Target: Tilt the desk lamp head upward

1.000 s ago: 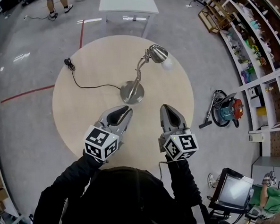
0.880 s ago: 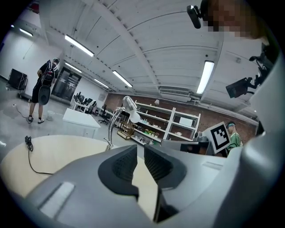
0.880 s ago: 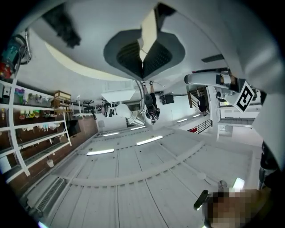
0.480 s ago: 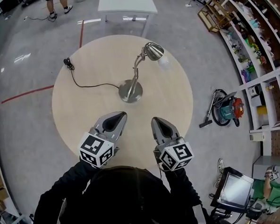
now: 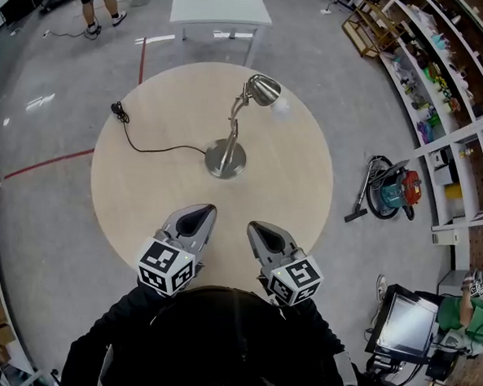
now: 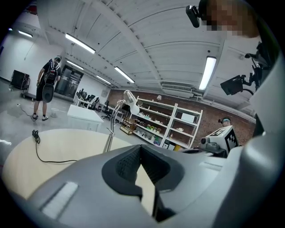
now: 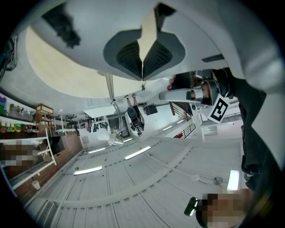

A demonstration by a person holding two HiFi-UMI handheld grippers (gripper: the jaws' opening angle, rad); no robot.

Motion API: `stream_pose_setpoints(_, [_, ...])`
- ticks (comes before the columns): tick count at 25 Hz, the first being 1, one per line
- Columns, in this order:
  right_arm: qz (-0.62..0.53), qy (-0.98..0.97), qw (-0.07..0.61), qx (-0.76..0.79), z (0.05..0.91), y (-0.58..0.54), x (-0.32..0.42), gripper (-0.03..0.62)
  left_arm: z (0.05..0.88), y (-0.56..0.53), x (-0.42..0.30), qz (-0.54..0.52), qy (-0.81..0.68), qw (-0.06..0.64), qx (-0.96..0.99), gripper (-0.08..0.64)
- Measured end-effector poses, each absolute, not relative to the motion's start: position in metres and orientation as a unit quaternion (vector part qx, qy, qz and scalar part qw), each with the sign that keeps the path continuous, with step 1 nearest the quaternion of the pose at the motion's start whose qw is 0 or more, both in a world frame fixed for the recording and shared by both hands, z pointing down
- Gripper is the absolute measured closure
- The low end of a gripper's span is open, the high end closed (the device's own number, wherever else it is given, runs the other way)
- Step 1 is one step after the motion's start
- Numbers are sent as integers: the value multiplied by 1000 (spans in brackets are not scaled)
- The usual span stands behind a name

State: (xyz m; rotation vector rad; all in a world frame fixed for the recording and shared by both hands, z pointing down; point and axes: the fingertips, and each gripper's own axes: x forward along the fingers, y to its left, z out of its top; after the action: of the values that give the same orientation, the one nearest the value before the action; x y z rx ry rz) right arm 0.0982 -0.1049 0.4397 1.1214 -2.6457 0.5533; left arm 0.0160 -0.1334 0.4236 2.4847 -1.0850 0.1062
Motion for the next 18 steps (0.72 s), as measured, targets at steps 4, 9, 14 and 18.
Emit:
stream_pose_setpoints(4, [187,-903,95,375,436,-103,93,585,430,-127,24,47,-380,211,900,554])
stream_pose_setpoints(9, [169,-891,66,416,420,-113,111,585,431,-122,33,50,-372,217,901,552])
stream_pose_setpoints(14, [163,-887,48,429,410,-118,117,585,433,-119,37,52,-365,221,903,552])
stream_pose_setpoints(18, [166,-888,47,427,412,-118,114,584,436,-120,35,54,-367,223,901,552])
